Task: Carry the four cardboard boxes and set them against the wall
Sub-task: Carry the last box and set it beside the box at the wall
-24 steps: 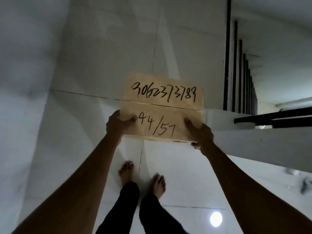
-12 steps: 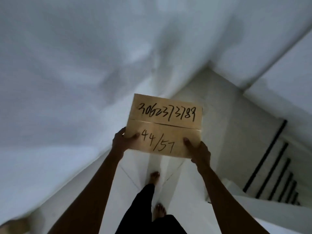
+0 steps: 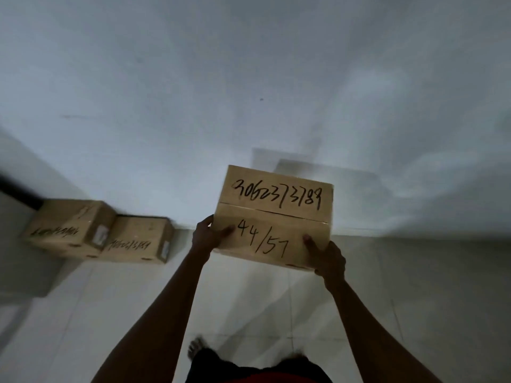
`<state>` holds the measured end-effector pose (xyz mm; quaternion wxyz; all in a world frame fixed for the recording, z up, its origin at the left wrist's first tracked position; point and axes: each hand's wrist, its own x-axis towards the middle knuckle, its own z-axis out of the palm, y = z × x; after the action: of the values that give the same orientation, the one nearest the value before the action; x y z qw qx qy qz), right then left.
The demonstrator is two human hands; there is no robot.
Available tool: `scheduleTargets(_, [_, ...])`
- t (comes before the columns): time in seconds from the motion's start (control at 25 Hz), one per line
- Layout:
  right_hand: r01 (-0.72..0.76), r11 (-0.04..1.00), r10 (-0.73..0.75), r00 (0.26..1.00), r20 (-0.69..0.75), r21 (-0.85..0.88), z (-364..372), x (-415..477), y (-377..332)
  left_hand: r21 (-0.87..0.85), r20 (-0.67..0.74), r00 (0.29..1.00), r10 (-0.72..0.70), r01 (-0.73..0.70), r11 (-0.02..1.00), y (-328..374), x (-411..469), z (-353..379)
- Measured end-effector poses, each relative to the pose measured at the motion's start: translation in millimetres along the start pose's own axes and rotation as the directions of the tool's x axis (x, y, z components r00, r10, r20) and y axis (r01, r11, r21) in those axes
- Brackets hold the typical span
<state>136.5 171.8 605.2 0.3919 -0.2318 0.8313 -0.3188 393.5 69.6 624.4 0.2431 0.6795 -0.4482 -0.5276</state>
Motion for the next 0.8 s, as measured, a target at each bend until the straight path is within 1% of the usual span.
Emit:
scheduleTargets(0.12, [0.048,0.999,-0.047,0.997,0.053,-0.007,96.1,-25.8,-32.4,-0.041,-0.072,0.997,-0.009,0.006,0.999,-39.5,17.8,-94.8])
scheduleTargets(0.2, [0.066,0.998,-0.063,0.991,0.115,-0.022,171.0,-44.3,-50.9,-0.069,-0.143,0.989,-0.031,0.021,0.997,-71.4,33.7,-163.6])
scheduleTargets(0.28, [0.058,0.996,-0.047,0.984,0.170,-0.064,237.4,-62.6,-70.0,-0.094,-0.184,0.980,-0.072,0.056,0.994,-98.1,50.2,-223.4])
scheduleTargets(0.36, [0.054,0.994,-0.034,0.980,0.198,-0.100,298.4,-73.9,-87.6,-0.090,-0.190,0.973,-0.134,0.119,0.989,-119.7,71.7,-276.2])
scheduleTargets(0.44, [0.051,0.993,-0.025,0.975,0.223,-0.111,347.7,-77.7,-103.1,-0.080,-0.195,0.968,-0.157,0.144,0.986,-134.7,93.5,-315.9])
scheduleTargets(0.6, [0.003,0.990,0.036,0.963,0.269,-0.140,462.8,-59.6,-122.6,-0.035,-0.242,0.954,-0.179,0.176,0.984,-172.3,171.5,-388.3])
scheduleTargets(0.72, [-0.012,0.980,0.074,0.950,0.305,-0.201,548.8,-34.2,-117.7,0.040,-0.273,0.947,-0.169,0.187,0.982,-212.7,242.4,-422.1])
scheduleTargets(0.8, [-0.044,0.972,0.108,0.954,0.278,-0.229,604.3,-11.0,-105.2,0.104,-0.282,0.946,-0.157,0.193,0.976,-244.6,293.5,-433.8])
